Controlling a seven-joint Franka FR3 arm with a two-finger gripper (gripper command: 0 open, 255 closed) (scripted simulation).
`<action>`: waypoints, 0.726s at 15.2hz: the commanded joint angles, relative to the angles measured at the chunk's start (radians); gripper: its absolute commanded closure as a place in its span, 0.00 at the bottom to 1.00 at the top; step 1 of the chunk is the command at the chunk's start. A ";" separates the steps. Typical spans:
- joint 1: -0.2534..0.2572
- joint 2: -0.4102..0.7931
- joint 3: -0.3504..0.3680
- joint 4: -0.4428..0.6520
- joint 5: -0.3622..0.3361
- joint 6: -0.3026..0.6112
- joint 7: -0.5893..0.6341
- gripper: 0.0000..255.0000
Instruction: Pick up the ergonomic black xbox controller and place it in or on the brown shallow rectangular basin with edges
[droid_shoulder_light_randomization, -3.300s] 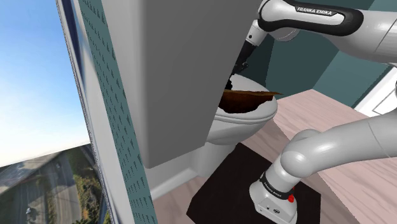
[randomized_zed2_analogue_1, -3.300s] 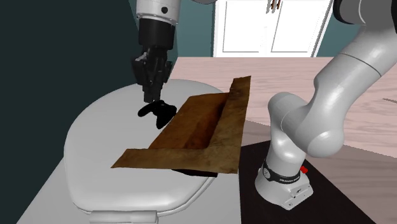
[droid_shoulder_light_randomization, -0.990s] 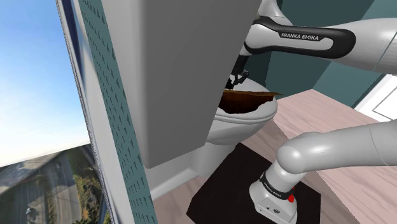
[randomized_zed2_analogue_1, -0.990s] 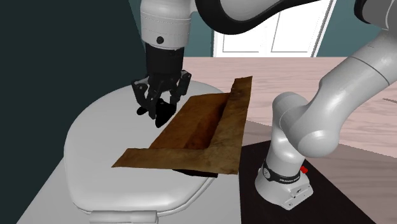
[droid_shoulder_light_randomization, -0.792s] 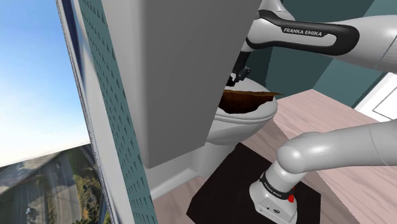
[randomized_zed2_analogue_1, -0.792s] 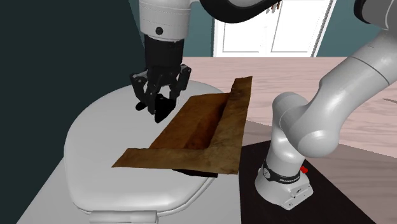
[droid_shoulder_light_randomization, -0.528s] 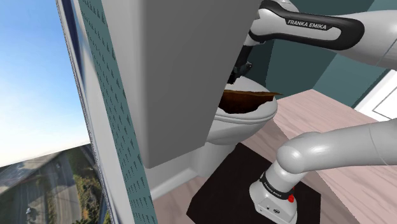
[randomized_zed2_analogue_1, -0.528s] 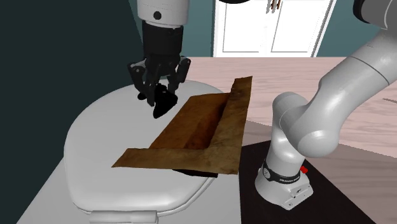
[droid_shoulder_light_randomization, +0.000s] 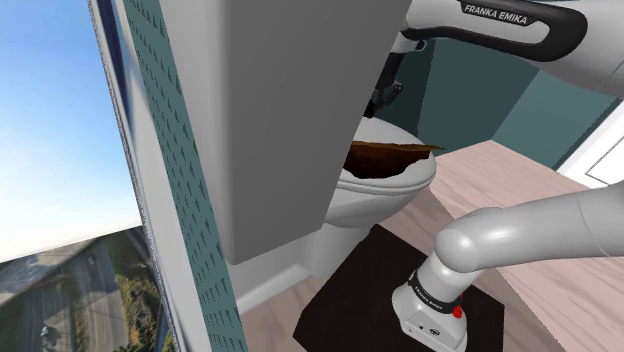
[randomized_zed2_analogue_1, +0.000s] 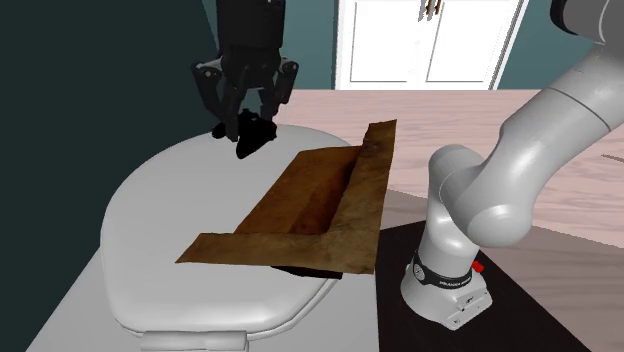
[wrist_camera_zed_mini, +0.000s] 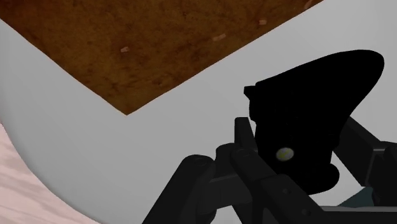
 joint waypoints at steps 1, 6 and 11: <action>-0.001 0.005 -0.002 0.032 -0.002 -0.027 -0.002 1.00; -0.006 0.028 -0.004 0.118 -0.006 -0.090 -0.005 1.00; -0.010 0.056 -0.004 0.210 -0.011 -0.154 -0.007 1.00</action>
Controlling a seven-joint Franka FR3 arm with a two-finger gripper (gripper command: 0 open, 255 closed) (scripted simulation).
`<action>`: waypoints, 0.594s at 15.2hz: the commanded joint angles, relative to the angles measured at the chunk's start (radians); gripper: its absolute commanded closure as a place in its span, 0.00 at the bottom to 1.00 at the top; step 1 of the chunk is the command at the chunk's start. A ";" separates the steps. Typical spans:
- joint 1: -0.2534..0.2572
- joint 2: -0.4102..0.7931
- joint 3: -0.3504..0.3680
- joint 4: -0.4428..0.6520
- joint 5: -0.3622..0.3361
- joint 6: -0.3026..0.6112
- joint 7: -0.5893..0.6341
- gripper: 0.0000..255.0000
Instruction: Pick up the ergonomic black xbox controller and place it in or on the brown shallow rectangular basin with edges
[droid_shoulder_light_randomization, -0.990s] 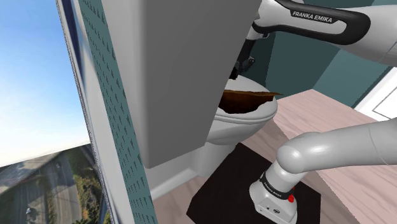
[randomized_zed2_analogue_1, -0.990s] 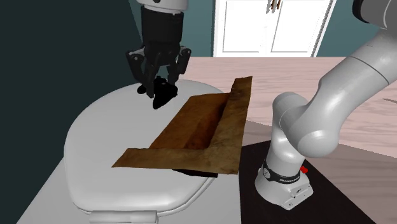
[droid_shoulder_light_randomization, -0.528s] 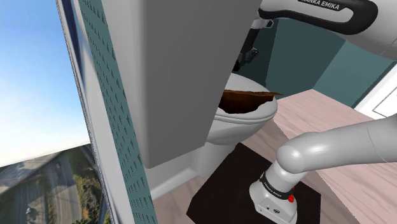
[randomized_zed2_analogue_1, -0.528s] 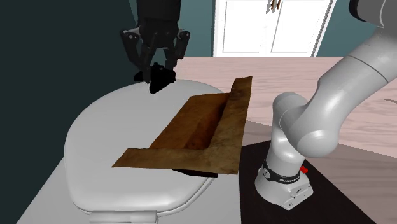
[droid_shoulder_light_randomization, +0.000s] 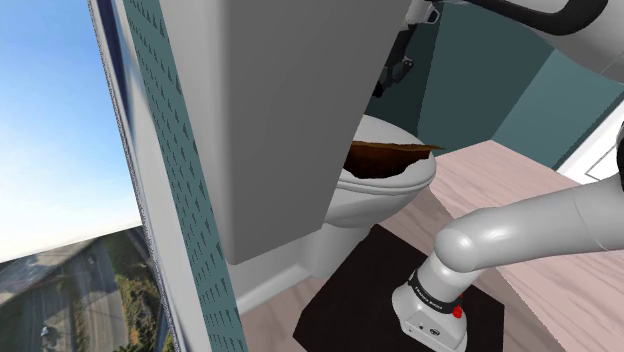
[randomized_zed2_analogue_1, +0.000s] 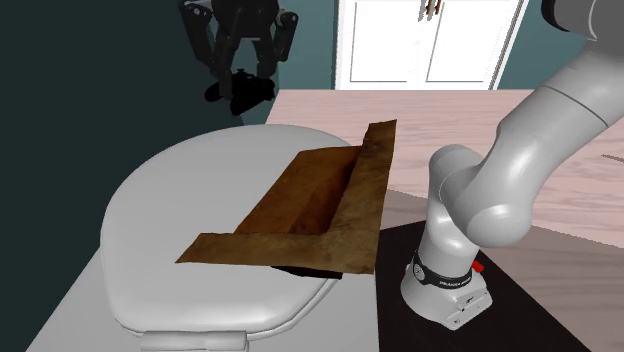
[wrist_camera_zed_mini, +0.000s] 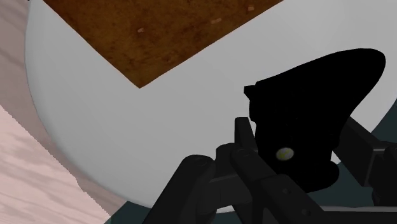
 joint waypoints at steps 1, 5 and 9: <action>-0.002 0.013 0.000 0.040 -0.002 -0.027 0.000 1.00; 0.002 0.002 0.008 0.074 0.002 -0.072 0.010 1.00; 0.027 -0.103 0.038 0.022 0.034 -0.126 0.056 1.00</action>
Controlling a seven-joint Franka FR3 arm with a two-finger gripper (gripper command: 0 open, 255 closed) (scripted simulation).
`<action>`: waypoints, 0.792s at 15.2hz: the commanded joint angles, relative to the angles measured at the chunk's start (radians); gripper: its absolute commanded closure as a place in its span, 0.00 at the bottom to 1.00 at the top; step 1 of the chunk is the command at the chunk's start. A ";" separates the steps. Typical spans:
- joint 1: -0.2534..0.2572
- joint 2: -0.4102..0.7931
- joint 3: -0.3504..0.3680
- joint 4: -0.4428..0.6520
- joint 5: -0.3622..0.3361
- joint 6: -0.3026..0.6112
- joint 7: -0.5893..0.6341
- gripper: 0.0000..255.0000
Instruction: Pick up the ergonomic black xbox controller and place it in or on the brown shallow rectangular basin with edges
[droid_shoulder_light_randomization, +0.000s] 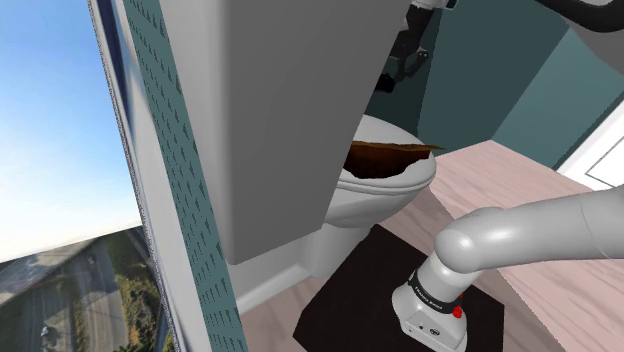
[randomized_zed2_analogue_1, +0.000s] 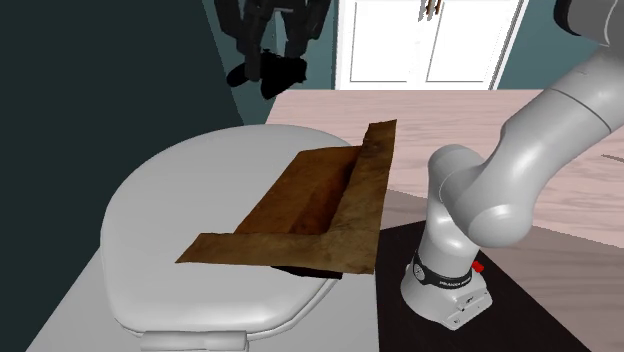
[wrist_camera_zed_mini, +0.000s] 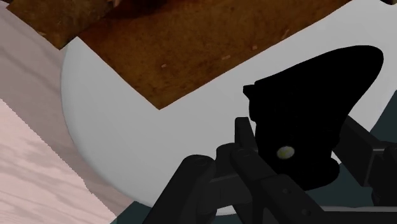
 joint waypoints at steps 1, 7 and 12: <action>0.013 -0.057 0.014 -0.027 0.017 -0.030 0.023 1.00; 0.041 -0.163 0.049 -0.092 0.057 -0.069 0.074 1.00; 0.050 -0.202 0.053 -0.188 0.066 -0.012 0.074 1.00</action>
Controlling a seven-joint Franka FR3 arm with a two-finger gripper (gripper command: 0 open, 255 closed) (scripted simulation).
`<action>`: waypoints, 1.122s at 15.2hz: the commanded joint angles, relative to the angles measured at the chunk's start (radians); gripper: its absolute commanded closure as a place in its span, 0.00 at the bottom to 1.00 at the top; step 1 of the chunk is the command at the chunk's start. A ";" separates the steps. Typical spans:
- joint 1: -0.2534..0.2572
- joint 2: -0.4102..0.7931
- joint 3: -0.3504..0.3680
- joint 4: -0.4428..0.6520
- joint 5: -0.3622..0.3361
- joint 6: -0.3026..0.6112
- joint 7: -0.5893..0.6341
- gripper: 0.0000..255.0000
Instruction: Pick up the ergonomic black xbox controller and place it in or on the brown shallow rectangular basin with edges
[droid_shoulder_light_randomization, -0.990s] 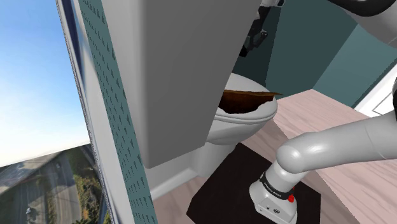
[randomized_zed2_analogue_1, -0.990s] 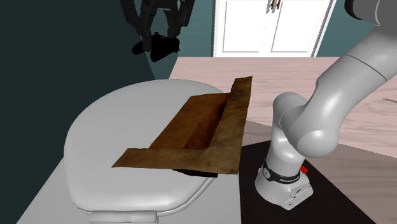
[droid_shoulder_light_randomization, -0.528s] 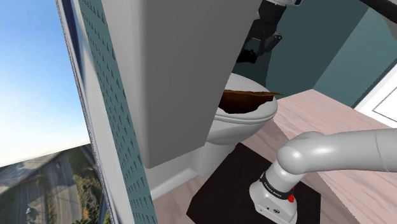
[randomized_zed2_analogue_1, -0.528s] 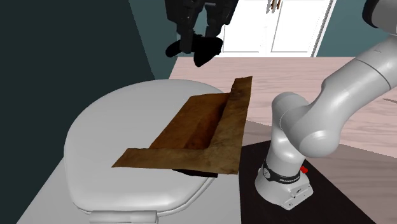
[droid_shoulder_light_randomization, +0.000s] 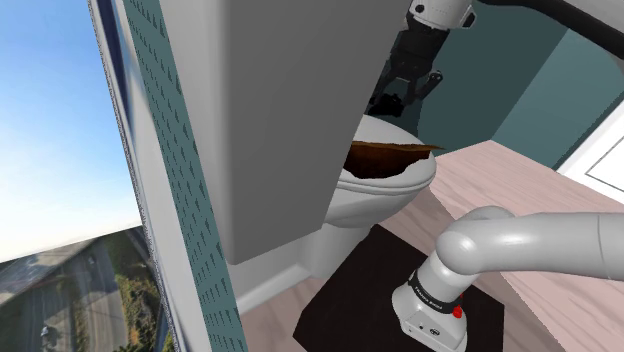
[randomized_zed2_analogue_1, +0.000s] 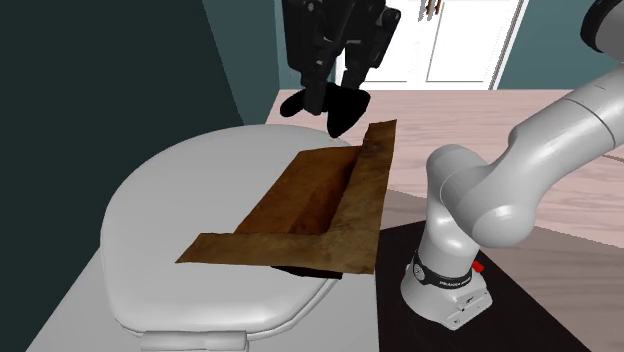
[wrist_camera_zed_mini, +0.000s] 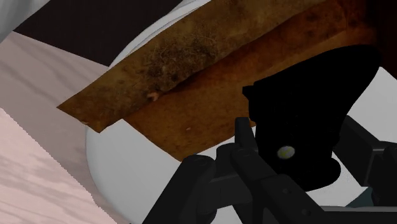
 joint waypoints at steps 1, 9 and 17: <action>0.004 -0.017 0.001 -0.040 0.004 0.023 0.000 1.00; 0.016 -0.064 0.009 -0.164 0.017 0.101 0.002 1.00; 0.016 -0.063 0.010 -0.164 0.017 0.101 0.002 0.00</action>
